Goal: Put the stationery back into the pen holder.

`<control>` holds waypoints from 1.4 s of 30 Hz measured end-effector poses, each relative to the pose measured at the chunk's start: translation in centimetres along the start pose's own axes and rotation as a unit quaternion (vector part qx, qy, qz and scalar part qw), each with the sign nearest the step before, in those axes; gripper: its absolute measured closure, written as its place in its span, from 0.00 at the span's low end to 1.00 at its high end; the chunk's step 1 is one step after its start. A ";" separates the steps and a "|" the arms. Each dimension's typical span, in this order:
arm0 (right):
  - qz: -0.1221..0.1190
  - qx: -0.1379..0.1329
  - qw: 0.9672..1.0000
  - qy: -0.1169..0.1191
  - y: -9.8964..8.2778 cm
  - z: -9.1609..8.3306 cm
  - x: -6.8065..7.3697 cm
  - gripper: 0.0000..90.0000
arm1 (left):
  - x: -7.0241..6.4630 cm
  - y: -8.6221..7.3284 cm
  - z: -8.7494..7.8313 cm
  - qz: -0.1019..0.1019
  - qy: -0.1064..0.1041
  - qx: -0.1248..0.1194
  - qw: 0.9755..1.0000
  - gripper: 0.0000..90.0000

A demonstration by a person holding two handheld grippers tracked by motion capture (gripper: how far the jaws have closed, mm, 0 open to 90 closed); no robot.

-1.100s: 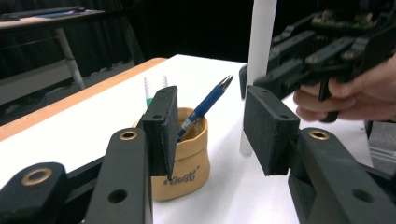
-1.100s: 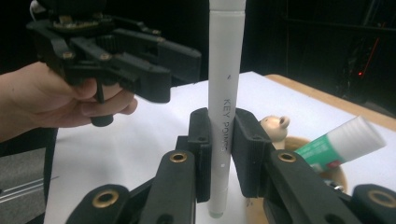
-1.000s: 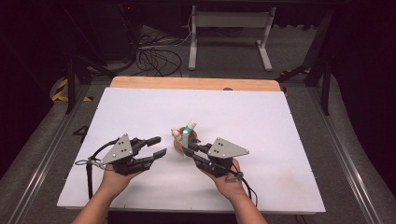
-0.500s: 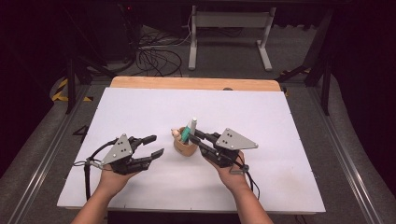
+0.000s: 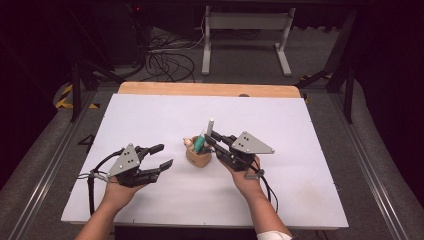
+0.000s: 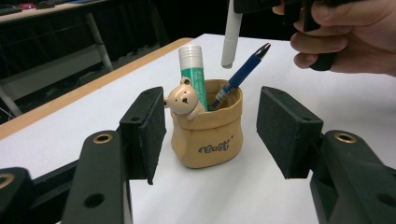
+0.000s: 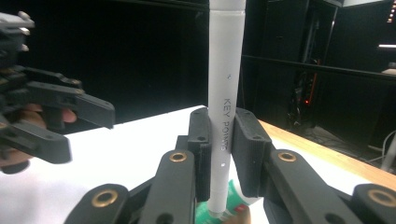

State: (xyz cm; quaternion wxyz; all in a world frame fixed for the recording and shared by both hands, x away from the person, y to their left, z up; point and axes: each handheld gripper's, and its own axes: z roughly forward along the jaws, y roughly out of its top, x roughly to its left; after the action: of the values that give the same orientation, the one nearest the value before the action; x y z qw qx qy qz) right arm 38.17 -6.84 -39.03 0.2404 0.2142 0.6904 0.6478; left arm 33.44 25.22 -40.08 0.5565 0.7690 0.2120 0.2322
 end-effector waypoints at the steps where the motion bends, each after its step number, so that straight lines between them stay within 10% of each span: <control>1: 0.002 0.000 1.000 -0.003 -0.2 0.0 -0.2 0.87 | 0.0 0.0 0.0 0.000 0.000 0.000 1.000 0.47; 15: 0.039 -0.019 0.999 0.003 -2.5 0.4 -1.7 0.87 | 0.1 0.0 -0.1 -0.004 0.005 0.000 1.000 0.44; 42: 0.061 0.026 0.998 0.004 -3.8 1.6 -2.3 0.85 | 0.0 0.0 0.0 -0.005 0.004 0.003 1.000 0.43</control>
State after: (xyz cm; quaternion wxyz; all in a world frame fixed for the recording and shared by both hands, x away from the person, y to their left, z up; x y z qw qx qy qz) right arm 41.00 -7.18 -42.75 0.1918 0.2593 0.6939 0.6438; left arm 33.43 25.24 -40.06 0.5546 0.7685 0.2188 0.2324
